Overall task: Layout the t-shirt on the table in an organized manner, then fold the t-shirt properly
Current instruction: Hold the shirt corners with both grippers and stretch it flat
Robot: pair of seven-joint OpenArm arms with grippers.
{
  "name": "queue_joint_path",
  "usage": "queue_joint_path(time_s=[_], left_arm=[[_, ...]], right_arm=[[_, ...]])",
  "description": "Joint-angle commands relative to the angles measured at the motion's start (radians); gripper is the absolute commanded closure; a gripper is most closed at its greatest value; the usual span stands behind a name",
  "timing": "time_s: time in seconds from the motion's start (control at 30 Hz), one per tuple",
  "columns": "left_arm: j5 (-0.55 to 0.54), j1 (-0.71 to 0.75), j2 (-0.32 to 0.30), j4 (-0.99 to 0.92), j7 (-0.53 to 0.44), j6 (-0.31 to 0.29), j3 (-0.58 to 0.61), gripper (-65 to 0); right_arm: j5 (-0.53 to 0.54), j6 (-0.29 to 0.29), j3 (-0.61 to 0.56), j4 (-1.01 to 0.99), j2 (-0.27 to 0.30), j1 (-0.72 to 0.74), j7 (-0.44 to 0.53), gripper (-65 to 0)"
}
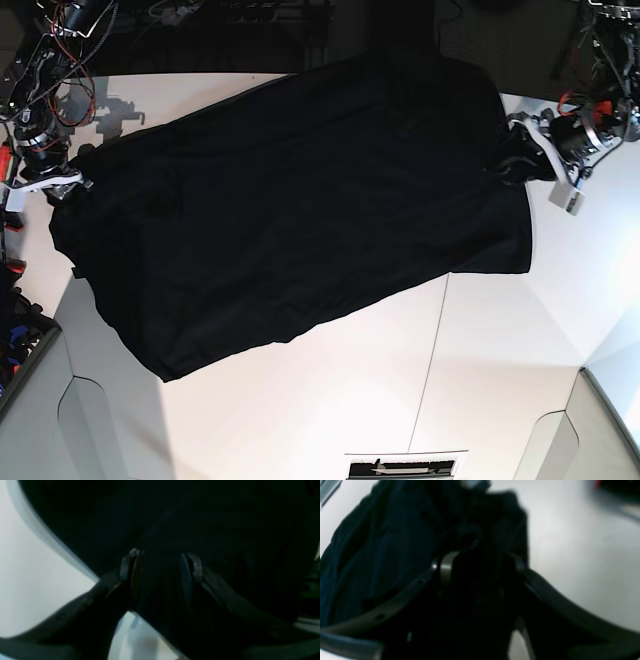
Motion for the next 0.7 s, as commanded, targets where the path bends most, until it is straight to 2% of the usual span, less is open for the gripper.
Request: queue_joint_path(time_s=[0.0,0.13,0.2,0.27,0.33,0.37,0.57,0.67], left_arm=[[0.003,-0.019,-0.013,-0.008,-0.031,-0.009,-0.009,-28.3],[0.058,-0.088,0.006,-0.112,-0.079,-0.009,-0.009,-21.8],[0.075,-0.133,0.011,-0.175,-0.088,-0.009,-0.008,-21.0],[0.075,-0.181,0.010,-0.246,-0.091,-0.009,-0.008,-21.0],[0.075,-0.240,0.010,-0.325,-0.091,-0.009,-0.005,-20.7],[0.077,-0.274,0.010,-0.365,-0.091,-0.009,0.005,-19.6],[0.192,-0.485,0.010,-0.555,-0.149,-0.009,0.168,-18.0],[0.273,-0.572,0.010,-0.605,-0.203,-0.005,0.266,-18.0]], right_arm=[[0.027,0.014,-0.006,0.016,0.014,0.023,0.027,-27.4],[0.029,0.022,-0.014,0.023,0.017,0.048,0.022,-27.3],[0.029,0.023,-0.014,0.034,0.021,0.047,0.022,-25.6],[0.026,0.023,-0.013,0.050,0.022,0.045,0.019,-17.4],[0.026,0.024,-0.014,0.060,0.023,0.045,0.019,-3.0],[0.026,0.024,-0.013,0.065,0.024,0.045,0.019,0.0],[0.034,0.023,-0.002,0.080,0.053,0.044,-0.010,0.0],[0.101,0.023,0.036,0.106,0.080,0.028,-0.039,0.0]])
